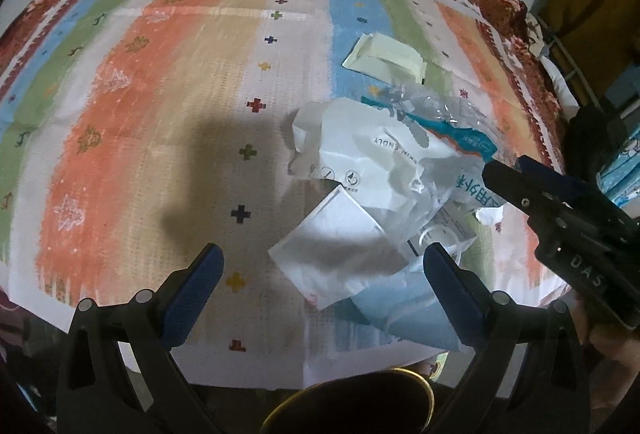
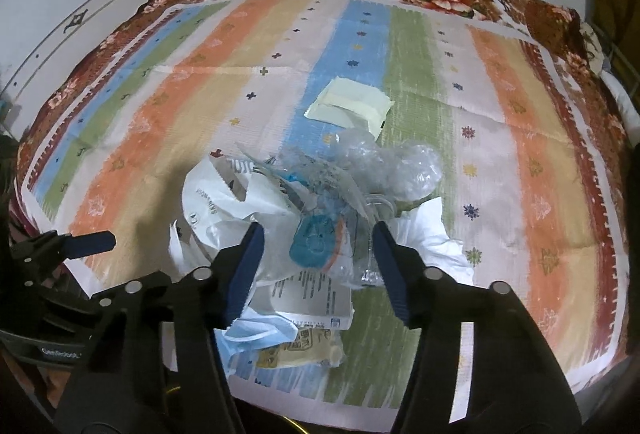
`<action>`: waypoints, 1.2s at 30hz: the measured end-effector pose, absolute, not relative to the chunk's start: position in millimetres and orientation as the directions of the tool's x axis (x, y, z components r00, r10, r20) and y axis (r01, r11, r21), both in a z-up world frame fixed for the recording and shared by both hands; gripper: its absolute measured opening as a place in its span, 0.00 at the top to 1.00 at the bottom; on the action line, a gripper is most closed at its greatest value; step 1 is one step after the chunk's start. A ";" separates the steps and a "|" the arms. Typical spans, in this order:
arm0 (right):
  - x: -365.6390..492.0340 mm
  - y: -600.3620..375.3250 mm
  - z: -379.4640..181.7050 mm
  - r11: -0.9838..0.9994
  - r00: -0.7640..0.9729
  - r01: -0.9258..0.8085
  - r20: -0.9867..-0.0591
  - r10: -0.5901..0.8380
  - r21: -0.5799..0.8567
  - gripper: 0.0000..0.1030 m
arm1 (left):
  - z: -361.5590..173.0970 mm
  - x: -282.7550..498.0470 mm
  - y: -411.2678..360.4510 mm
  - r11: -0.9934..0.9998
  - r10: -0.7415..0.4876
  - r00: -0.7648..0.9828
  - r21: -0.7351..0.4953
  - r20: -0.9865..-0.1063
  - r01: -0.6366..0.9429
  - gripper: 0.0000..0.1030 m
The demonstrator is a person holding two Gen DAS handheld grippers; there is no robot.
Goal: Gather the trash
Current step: 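Move both tools toward the trash pile on the striped sheet, then grasp the clear plastic bag with the right gripper while the left grasps a white bag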
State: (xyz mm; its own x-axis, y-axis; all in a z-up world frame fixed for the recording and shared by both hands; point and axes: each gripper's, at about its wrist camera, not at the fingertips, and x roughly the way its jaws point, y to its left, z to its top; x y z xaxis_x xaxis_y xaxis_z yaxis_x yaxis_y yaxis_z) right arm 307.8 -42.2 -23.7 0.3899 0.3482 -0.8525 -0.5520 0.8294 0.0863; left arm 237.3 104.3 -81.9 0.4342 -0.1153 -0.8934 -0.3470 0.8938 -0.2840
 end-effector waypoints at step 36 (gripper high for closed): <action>301.5 -88.7 28.8 0.835 0.448 -0.509 -0.764 0.463 0.208 0.93 | -13.5 212.8 138.7 0.893 -0.046 0.541 -0.278 -0.840 -0.355 0.95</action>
State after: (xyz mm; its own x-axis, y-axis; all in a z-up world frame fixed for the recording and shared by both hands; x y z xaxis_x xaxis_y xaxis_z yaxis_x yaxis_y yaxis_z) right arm 301.5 -88.7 28.8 0.4484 0.4633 -0.7644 -0.5087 0.8354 0.2079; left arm 212.8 138.7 -13.5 0.5408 -0.0459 -0.8399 -0.3553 0.8926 -0.2776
